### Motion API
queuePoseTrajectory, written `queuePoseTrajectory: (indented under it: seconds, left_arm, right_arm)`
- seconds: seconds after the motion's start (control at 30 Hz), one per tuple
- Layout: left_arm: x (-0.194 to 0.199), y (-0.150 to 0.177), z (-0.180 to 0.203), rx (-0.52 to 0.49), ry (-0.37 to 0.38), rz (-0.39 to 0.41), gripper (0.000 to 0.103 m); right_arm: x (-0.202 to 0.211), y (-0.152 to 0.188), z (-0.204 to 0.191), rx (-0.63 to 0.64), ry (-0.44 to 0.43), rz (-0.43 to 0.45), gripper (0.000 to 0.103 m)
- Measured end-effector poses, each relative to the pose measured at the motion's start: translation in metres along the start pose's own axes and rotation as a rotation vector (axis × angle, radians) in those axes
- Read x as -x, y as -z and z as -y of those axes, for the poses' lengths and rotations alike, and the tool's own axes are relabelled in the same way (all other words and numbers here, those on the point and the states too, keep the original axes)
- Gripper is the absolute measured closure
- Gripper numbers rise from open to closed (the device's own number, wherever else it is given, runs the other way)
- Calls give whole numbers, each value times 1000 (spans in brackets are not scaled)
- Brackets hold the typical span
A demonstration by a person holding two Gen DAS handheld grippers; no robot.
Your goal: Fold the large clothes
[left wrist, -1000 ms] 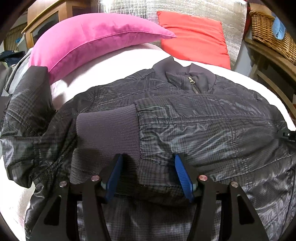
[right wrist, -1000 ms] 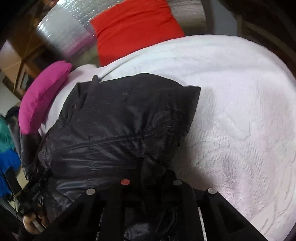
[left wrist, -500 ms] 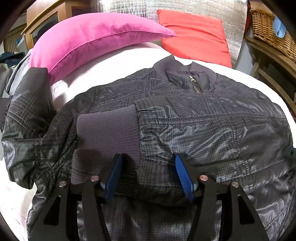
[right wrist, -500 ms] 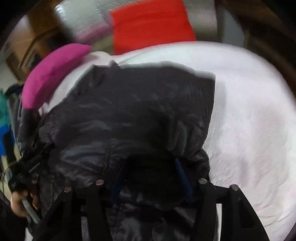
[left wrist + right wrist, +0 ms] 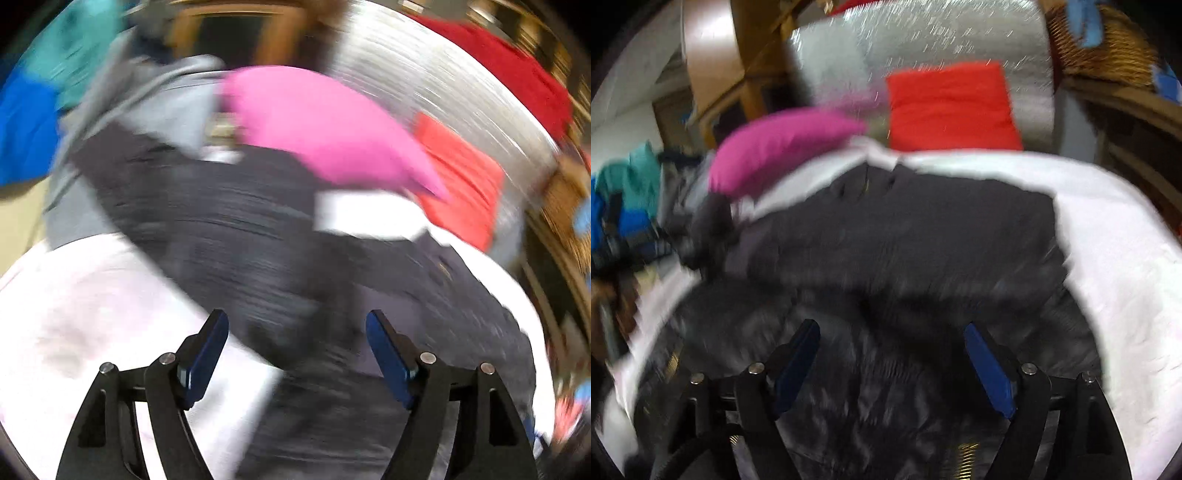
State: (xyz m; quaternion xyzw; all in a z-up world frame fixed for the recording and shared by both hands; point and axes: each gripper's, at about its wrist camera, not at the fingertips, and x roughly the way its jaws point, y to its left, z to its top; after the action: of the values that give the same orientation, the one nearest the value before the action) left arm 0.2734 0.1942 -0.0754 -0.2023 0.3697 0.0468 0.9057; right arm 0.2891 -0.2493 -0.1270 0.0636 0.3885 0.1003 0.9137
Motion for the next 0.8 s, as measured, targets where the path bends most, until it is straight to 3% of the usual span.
queuePoseTrajectory:
  seconds: [0.17,0.27,0.4,0.57,0.67,0.73,0.77,0.8]
  left_arm:
    - [-18,-53,-113,271,-58,11,26]
    - [-31,-92,-157,360,-76,54,26]
    - [-54,-124,-186,424,-107,75,26]
    - [-79,-135,-208,461,-133,52,27]
    - [-94,-143,-215,439,-163,14,53]
    - [-93,-149,-208,385,-210,4,64]
    - [-89,-151,-204,356,-225,7,82]
    - [-83,-154,-197,317,-219,12,88]
  right_arm:
    - [-16,7,7,8,17,-26,15]
    - [-21,16,-2,49,43,-34,10]
    - [-18,13,2,45,35,-27,8]
    - [-19,14,5,16,2,-14,8]
    - [-19,14,5,16,2,-13,8]
    - [-18,14,6,13,0,-11,8]
    - [-19,14,6,12,-1,-11,8]
    - [-19,14,6,12,-2,-11,8]
